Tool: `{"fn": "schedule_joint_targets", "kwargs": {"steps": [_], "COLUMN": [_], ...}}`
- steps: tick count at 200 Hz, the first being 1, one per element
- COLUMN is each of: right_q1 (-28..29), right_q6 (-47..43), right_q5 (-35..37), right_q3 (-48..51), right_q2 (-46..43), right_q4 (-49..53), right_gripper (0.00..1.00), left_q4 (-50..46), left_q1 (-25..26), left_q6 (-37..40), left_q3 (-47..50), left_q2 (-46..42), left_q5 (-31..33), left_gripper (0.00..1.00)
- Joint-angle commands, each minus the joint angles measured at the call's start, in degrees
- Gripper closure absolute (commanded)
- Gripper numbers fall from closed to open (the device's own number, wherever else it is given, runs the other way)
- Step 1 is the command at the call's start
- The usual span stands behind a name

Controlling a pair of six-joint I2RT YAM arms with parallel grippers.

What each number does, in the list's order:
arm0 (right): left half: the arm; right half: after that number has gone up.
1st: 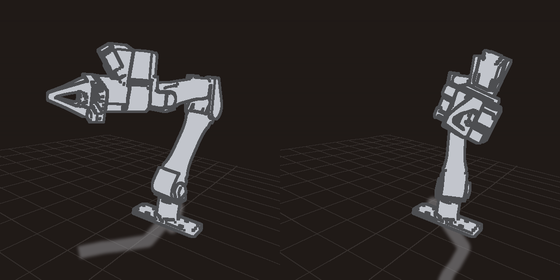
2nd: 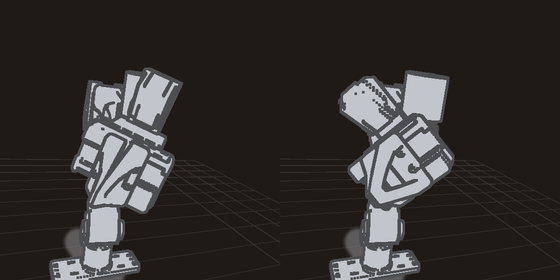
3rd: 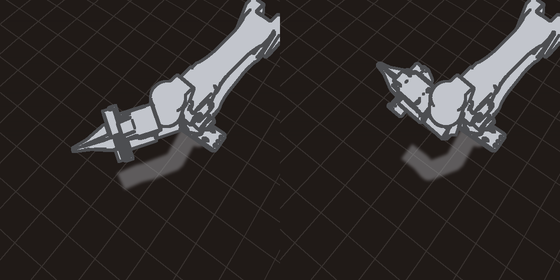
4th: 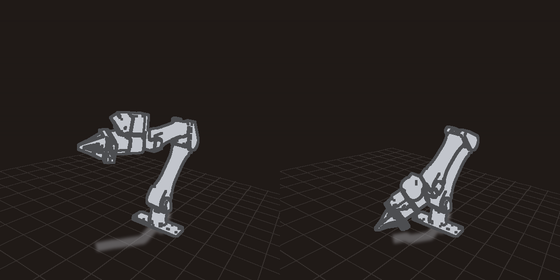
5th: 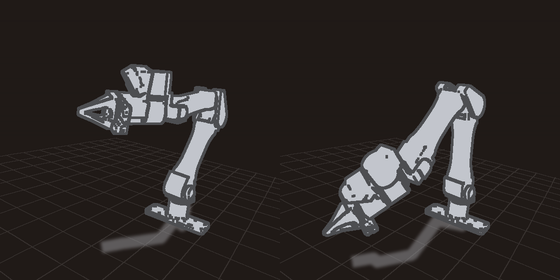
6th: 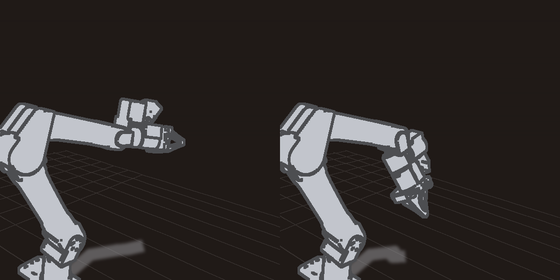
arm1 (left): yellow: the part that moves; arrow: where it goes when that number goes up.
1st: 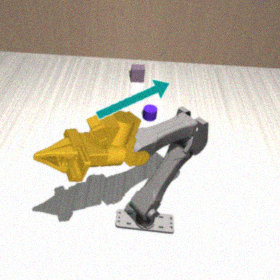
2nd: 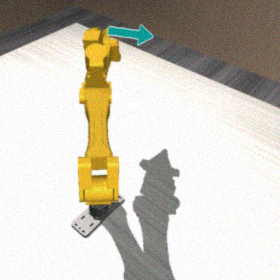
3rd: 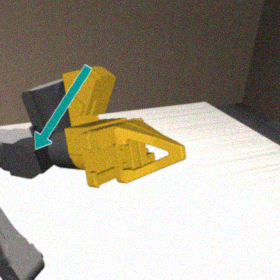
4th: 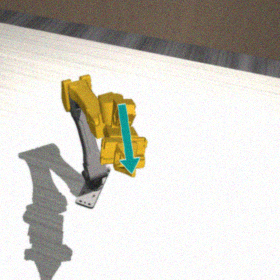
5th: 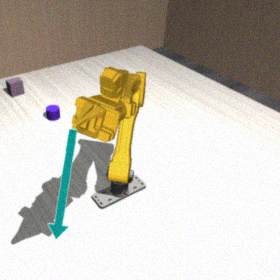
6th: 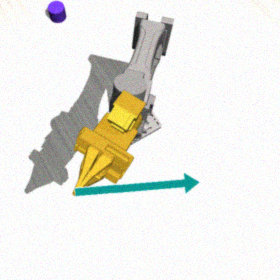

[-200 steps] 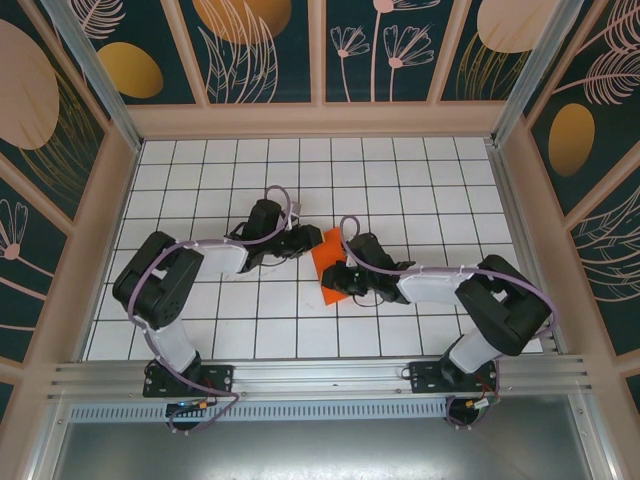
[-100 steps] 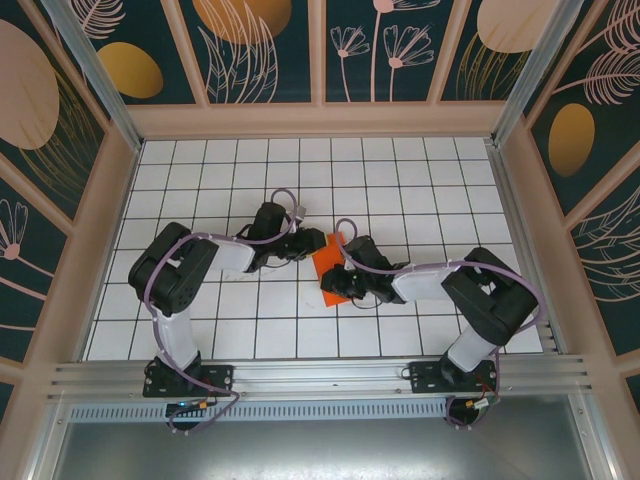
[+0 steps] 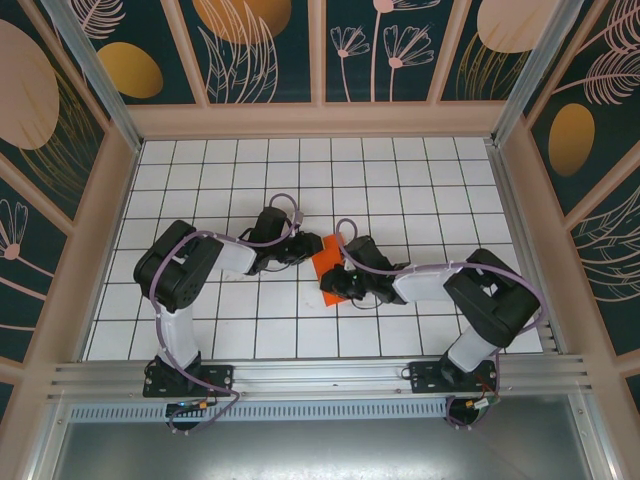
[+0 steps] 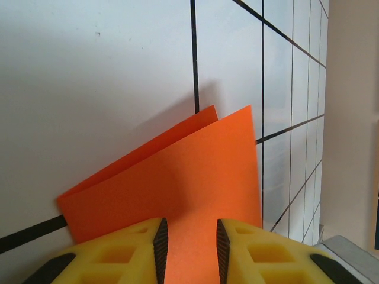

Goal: Fold a paper plane with a square sheet of paper (pick it up from the middle)

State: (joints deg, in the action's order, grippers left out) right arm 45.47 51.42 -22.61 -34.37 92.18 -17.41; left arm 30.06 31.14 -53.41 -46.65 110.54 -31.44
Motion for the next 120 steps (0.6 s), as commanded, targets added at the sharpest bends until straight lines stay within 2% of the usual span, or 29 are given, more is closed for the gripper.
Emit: {"fn": "schedule_joint_targets", "kwargs": {"steps": [1, 68, 120], "right_q1": [0.4, 0.5, 2.7], "right_q6": [-0.1, -0.6, 1.3], "right_q5": [-0.8, -1.7, -2.3], "right_q3": [-3.6, -7.7, -2.2], "right_q2": [-0.3, 8.8, 5.6], "right_q4": [-0.4, 0.4, -1.4], "right_gripper": [0.83, 0.88, 0.87], "left_q4": [-2.8, -3.2, -4.4], "left_q1": [0.1, 0.1, -0.4], "left_q6": [2.1, 2.0, 1.5], "left_q3": [1.7, 1.4, 1.2], "left_q2": [1.3, 1.5, 2.2], "left_q5": [2.0, 2.2, 3.5], "left_gripper": [0.69, 0.7, 0.72]}}
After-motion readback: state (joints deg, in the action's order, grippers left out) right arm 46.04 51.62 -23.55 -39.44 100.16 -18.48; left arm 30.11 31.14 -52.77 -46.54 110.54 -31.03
